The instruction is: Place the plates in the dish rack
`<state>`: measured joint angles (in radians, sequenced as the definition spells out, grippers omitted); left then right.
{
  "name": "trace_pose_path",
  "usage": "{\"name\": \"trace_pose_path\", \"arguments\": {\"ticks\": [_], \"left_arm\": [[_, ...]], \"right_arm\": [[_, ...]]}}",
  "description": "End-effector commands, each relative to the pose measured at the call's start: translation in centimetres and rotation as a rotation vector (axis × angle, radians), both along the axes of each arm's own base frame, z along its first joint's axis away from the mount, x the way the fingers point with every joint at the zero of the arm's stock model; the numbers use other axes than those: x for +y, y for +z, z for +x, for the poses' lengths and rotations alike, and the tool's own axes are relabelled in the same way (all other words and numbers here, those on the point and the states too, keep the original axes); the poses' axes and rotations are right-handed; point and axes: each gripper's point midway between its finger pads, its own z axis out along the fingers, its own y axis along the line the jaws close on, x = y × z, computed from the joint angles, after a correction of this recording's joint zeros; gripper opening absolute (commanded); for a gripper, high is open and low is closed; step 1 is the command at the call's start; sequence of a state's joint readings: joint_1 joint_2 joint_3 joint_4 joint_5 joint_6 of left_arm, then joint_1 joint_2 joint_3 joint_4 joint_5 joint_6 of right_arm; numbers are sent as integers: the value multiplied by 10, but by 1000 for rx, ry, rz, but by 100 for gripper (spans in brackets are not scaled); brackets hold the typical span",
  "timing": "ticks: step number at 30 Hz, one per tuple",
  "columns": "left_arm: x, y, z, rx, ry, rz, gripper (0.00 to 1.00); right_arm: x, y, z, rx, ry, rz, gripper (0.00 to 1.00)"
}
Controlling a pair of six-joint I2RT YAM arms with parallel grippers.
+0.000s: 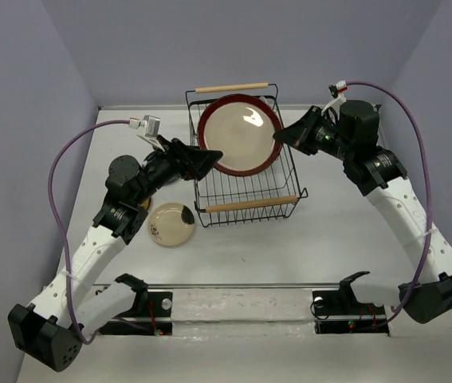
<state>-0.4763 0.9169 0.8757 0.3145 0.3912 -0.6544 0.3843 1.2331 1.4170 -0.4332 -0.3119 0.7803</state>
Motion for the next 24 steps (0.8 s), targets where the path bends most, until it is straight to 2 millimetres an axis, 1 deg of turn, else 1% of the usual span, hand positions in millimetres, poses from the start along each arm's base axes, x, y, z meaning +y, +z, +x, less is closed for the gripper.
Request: {"name": "trace_pose_path", "arguments": {"ticks": [1, 2, 4, 5, 7, 8, 9, 10, 11, 12, 13, 14, 15, 16, 17, 18, 19, 20, 21, 23, 24], "left_arm": [[11, 32, -12, -94, -40, -111, 99], [13, 33, -11, -97, -33, -113, 99], [19, 30, -5, -83, -15, -113, 98], [18, 25, -3, -67, -22, -106, 97], [18, 21, 0, -52, -31, -105, 93], [18, 20, 0, -51, -35, -108, 80], [18, 21, -1, -55, -38, -113, 72], [19, 22, -1, -59, -34, -117, 55], [20, 25, -4, -71, -37, -124, 45], [20, 26, -5, -78, -38, -124, 36], [21, 27, -8, -86, -41, -123, 20], [23, 30, -12, -101, -43, -125, 14], [26, 32, -13, -111, -42, -122, 6], [26, 31, -19, -122, -62, -116, 5], [27, 30, -18, -118, -56, -115, 5], [27, 31, -25, -132, -81, -112, 5], [29, 32, -27, -130, -87, -118, 5], [29, 33, -36, -148, -117, -118, 5], [30, 34, -41, -155, -126, -124, 5], [33, 38, -51, -168, -147, -143, 5], [33, 38, -53, -165, -157, -146, 5]], "right_arm": [[12, 103, -21, -307, 63, 178, 7], [13, 105, -22, -317, 74, 184, 7], [26, 104, -28, -316, 112, 194, 7], [26, 106, -28, -324, 114, 197, 7], [34, 105, -31, -321, 149, 201, 7], [45, 101, -32, -307, 194, 202, 7], [52, 98, -34, -299, 219, 200, 7], [55, 93, -31, -285, 228, 197, 7], [62, 85, -29, -262, 247, 188, 7], [66, 83, -30, -260, 256, 185, 7], [67, 80, -29, -260, 260, 177, 7], [69, 78, -31, -261, 282, 172, 9], [72, 77, -31, -283, 305, 159, 27], [77, 76, -39, -292, 370, 156, 38], [79, 74, -36, -298, 372, 145, 46], [84, 72, -47, -303, 454, 143, 53], [89, 66, -47, -294, 492, 136, 60], [92, 61, -53, -294, 543, 130, 63], [94, 56, -53, -291, 563, 125, 64], [97, 41, -54, -271, 599, 106, 67], [98, 37, -53, -271, 601, 98, 68]]}}
